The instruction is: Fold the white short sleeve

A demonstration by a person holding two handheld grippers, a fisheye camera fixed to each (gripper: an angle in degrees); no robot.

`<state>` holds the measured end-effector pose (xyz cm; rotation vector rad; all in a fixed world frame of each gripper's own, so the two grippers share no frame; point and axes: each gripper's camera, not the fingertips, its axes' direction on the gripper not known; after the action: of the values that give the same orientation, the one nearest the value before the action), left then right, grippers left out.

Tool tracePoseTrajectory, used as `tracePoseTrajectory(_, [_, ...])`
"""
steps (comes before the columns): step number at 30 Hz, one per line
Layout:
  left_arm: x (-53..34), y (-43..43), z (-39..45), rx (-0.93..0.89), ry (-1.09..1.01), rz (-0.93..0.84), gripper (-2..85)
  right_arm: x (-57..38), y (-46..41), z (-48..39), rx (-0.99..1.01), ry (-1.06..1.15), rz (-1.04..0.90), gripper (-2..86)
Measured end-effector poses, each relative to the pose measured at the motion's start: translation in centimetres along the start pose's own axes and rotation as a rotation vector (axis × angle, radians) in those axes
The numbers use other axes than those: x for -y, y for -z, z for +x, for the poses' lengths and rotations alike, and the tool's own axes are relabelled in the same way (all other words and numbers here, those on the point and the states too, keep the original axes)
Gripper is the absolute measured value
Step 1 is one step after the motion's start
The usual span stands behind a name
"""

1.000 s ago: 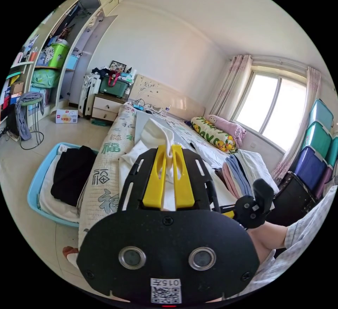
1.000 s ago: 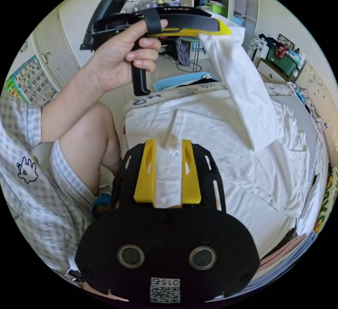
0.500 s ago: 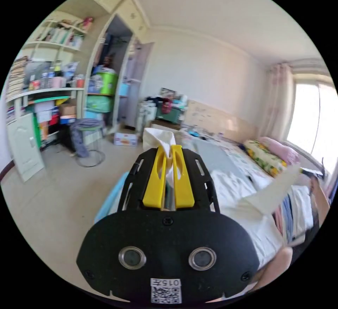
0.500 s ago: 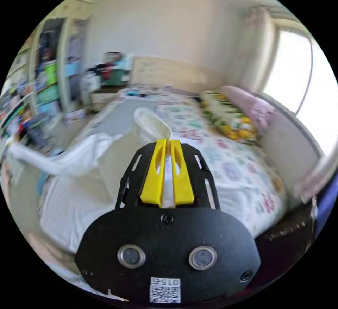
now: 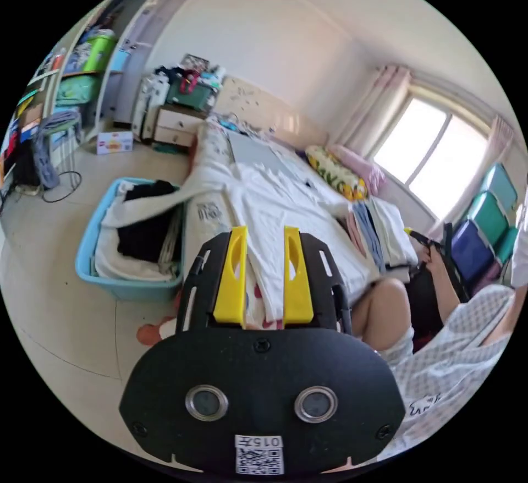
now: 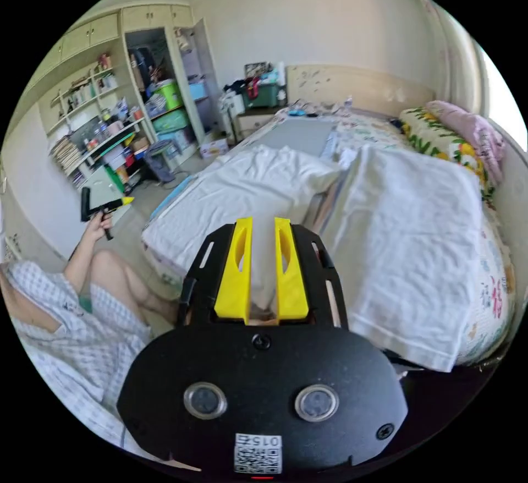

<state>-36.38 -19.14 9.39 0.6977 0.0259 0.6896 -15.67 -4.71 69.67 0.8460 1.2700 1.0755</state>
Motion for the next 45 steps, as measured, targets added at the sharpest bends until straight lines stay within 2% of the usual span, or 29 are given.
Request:
tracePoseTrajectory(2, [-0.8, -1.5, 2.1, -0.009, -0.095, -0.096, 10.0, -1.4, -3.0, -1.7, 0.043, 0.061, -0.109, 9.0])
tracePoseTrajectory(5, [-2.3, -2.7, 5.9, -0.031, -0.307, -0.172, 9.8, -3.8, -6.1, -4.5, -0.066, 0.160, -0.229, 11.4])
tracePoseTrajectory(6, [-3.0, -2.8, 7.4, -0.019, -0.405, -0.184, 9.5, -4.8, -6.7, -5.3, -0.142, 0.189, -0.240, 11.5])
tracePoseTrajectory(9, [-5.1, -3.0, 9.9, 0.084, -0.572, -0.187, 9.3, -7.4, -7.0, -6.0, -0.193, 0.228, -0.211, 11.6])
tracePoseTrajectory(11, [-5.8, -3.0, 10.6, 0.128, -0.614, -0.203, 9.4, -8.4, -6.6, -5.5, -0.231, 0.196, -0.172, 11.6])
tracePoseTrajectory(14, [-6.6, -2.9, 10.4, 0.214, -0.618, -0.188, 9.6, -9.5, -5.6, -3.7, -0.283, 0.102, -0.113, 11.4])
tracePoseTrajectory(17, [-6.3, -2.9, 9.8, 0.290, -0.584, -0.185, 10.1, -10.3, -5.2, -2.3, -0.246, 0.044, -0.090, 11.3])
tracePoseTrajectory(21, [-5.9, -3.9, 9.6, 0.288, -0.578, -0.230, 9.3, -10.2, -4.9, -1.9, -0.211, 0.001, -0.052, 9.6])
tracePoseTrajectory(24, [-5.4, -5.8, 8.9, 0.279, -0.506, -0.346, 8.0, -9.2, -5.1, -1.7, -0.228, -0.038, -0.083, 2.6])
tracePoseTrajectory(30, [-4.7, -3.4, 9.0, 0.252, -0.481, -0.270, 1.5, -8.2, -3.1, -2.8, -0.224, -0.039, -0.115, -0.6])
tracePoseTrajectory(35, [-5.1, -0.4, 8.8, 0.201, -0.459, -0.217, 0.5, -7.2, -1.2, -4.1, -0.206, -0.026, -0.147, -0.4])
tracePoseTrajectory(41, [-5.1, -3.5, 9.0, 0.265, -0.485, -0.402, 1.5, -4.3, -4.2, -6.5, -0.241, -0.026, -0.249, 4.7])
tracePoseTrajectory(43, [-5.0, -2.8, 9.1, 0.237, -0.486, -0.377, 2.2, -3.4, -3.6, -7.7, -0.251, -0.024, -0.230, 6.3])
tracePoseTrajectory(45, [-4.8, -0.8, 9.0, 0.195, -0.469, -0.275, 3.9, -2.1, -2.2, -9.9, -0.250, 0.029, -0.174, 7.5])
